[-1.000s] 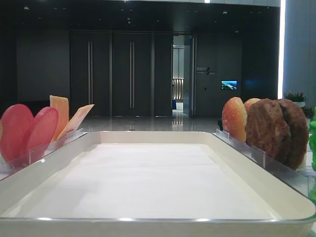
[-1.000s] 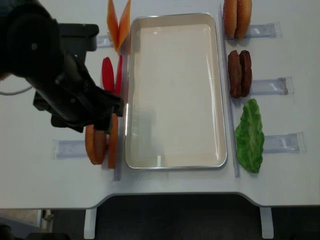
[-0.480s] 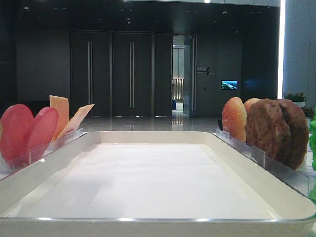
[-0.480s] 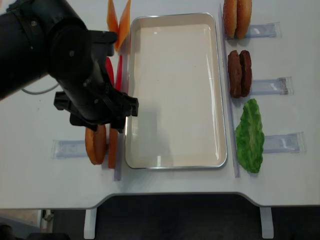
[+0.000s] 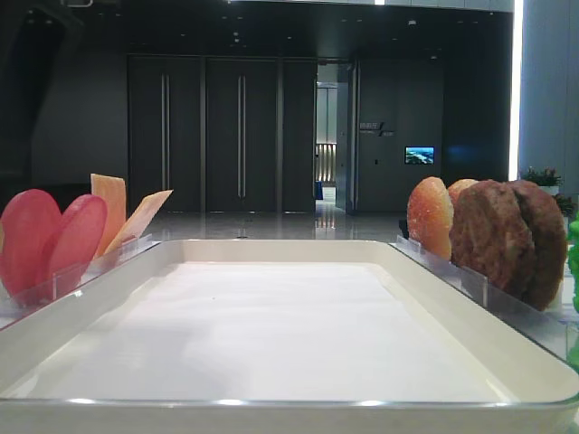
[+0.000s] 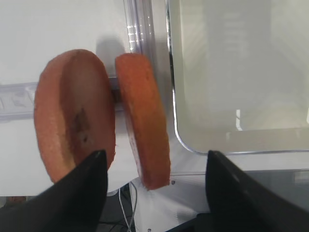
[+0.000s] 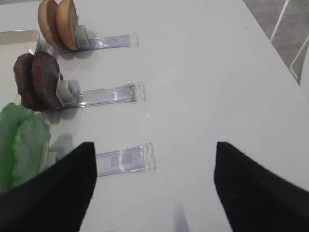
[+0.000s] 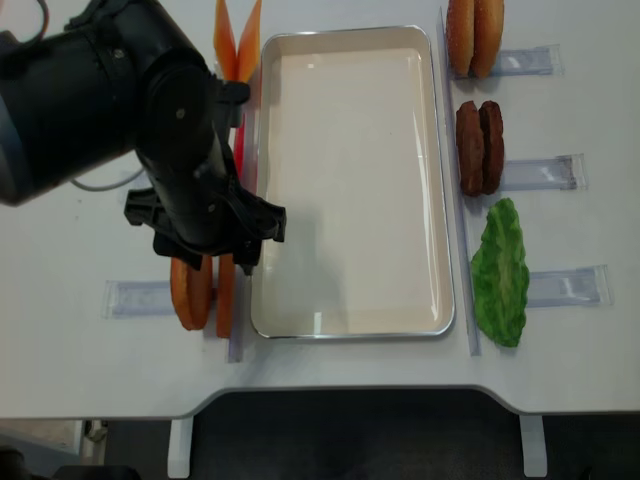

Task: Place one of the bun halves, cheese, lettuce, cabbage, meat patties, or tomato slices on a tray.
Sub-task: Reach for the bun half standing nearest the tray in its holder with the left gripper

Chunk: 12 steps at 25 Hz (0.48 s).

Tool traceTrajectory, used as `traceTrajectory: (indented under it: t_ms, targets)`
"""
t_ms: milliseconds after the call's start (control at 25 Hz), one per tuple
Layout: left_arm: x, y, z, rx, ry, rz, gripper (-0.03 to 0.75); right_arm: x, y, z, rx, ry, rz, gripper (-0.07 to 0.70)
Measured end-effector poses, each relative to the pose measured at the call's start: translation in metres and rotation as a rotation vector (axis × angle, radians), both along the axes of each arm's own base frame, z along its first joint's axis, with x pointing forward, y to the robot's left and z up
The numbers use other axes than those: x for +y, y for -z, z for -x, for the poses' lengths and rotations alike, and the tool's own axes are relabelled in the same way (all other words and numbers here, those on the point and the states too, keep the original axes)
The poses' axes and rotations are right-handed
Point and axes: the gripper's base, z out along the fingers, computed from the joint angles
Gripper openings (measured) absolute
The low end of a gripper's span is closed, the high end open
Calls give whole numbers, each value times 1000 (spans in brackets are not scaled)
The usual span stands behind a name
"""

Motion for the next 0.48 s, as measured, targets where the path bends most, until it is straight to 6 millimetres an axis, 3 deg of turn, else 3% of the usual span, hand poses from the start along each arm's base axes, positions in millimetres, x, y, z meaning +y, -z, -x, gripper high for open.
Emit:
traceTrajectory:
  t_ms: [480]
  targets:
    - [-7, 21, -6, 51, 31, -32, 492, 0, 0, 0, 0, 0, 0, 489]
